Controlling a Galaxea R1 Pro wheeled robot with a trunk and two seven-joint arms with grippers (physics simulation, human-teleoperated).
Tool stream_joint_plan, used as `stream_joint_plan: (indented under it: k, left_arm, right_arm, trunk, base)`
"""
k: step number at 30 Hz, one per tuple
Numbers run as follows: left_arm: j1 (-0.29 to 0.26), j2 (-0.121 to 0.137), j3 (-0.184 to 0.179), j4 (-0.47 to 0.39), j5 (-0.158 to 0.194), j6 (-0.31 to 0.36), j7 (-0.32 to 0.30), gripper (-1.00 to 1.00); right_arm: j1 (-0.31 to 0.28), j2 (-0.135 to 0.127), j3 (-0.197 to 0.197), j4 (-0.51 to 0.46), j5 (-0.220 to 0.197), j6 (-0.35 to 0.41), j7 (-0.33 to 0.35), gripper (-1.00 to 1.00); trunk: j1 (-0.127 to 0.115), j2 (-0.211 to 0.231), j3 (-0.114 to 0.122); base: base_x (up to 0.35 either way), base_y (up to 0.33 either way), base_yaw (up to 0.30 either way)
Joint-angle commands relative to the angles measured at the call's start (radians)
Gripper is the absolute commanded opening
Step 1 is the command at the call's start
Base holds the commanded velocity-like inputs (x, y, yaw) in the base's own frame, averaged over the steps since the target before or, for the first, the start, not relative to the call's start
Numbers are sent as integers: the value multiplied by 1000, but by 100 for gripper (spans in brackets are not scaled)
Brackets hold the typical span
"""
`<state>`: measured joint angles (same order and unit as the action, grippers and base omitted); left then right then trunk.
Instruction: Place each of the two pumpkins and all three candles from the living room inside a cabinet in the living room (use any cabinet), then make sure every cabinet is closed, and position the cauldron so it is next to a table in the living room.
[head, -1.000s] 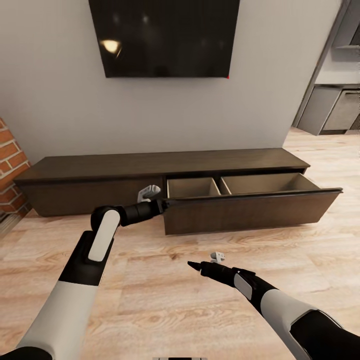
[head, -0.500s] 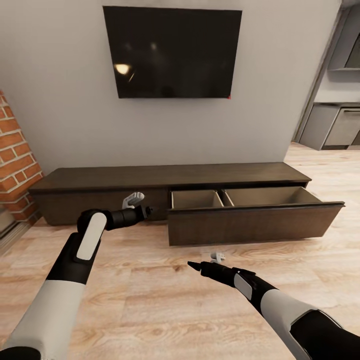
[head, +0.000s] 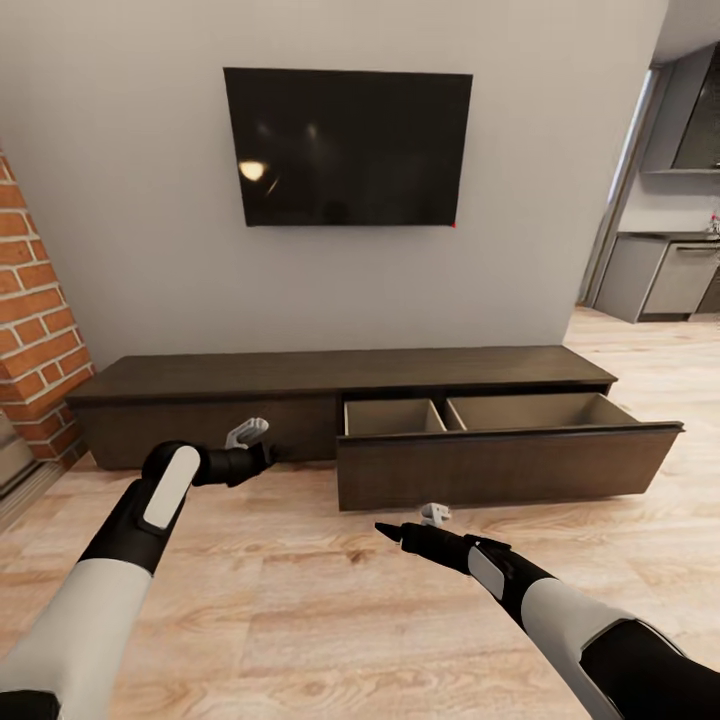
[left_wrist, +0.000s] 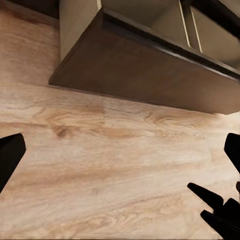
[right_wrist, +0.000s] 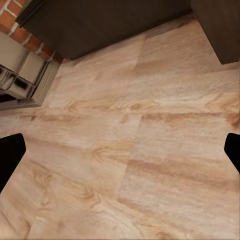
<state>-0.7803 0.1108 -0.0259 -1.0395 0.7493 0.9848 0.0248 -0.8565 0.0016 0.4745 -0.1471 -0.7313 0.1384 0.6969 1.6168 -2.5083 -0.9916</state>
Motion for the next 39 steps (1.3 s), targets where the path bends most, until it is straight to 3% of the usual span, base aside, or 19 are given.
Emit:
stream_joint_plan:
  k: [1, 4, 9, 12, 16, 25, 26, 29, 30, 33, 39]
  left_arm:
    - [-1, 2, -2, 11, 4, -2, 3, 100]
    - [-1, 7, -3, 110, 2, -71, 2, 100]
    - [-1, 9, -3, 239, -28, -138, 1, 100]
    - [-1, 9, -3, 375, -95, -232, 1, 100]
    - [-1, 16, -3, 469, -115, -293, 0, 100]
    - [-1, 21, -7, 654, -120, -407, 1, 100]
    - [-1, 21, -9, 711, -120, -457, 1, 100]
    - [-1, 22, -9, 745, -120, -494, 0, 100]
    - [-1, 22, -10, 786, -119, -560, -2, 100]
    - [-1, 22, -10, 806, -119, -585, -1, 100]
    - [-1, 23, -9, 898, -119, -606, -1, 100]
  right_arm:
    - [-1, 0, 1, 0, -8, 9, 2, 100]
    - [0, 0, 1, 1, -1, 9, 1, 100]
    - [0, 0, 0, 1, 55, 9, -2, 100]
    - [0, 1, -1, 0, 90, 9, -144, 100]
    - [0, 8, 1, 0, 95, 8, -229, 100]
    - [1, 7, 3, 1, 97, 10, -259, 100]
    - [1, 6, 6, 4, 98, 12, -260, 100]
    - [1, 6, 7, 7, 102, 22, -260, 100]
    - [1, 6, 5, 9, 166, 65, -288, 100]
    - [1, 6, 3, 10, 200, 75, -303, 100]
    - [3, 5, 1, 13, 219, 77, -338, 100]
  trunk:
    - [-1, 0, 4]
    - [-2, 1, 18]
    - [-4, 2, 36]
    - [-6, 2, 45]
    - [-7, 3, 57]
    - [-11, 6, 90]
    - [-12, 6, 94]
    - [-13, 6, 106]
    - [-14, 7, 109]
    - [-15, 7, 121]
    - [-24, 22, 143]
  base:
    - [0, 0, 0]
    - [0, 0, 2]
    - [0, 0, 126]
    - [0, 0, 244]
    - [0, 0, 236]
    - [0, 0, 40]
    - [0, 0, 1]
    - [0, 0, 0]
    - [0, 0, 0]
    - [0, 0, 0]
    - [0, 0, 0]
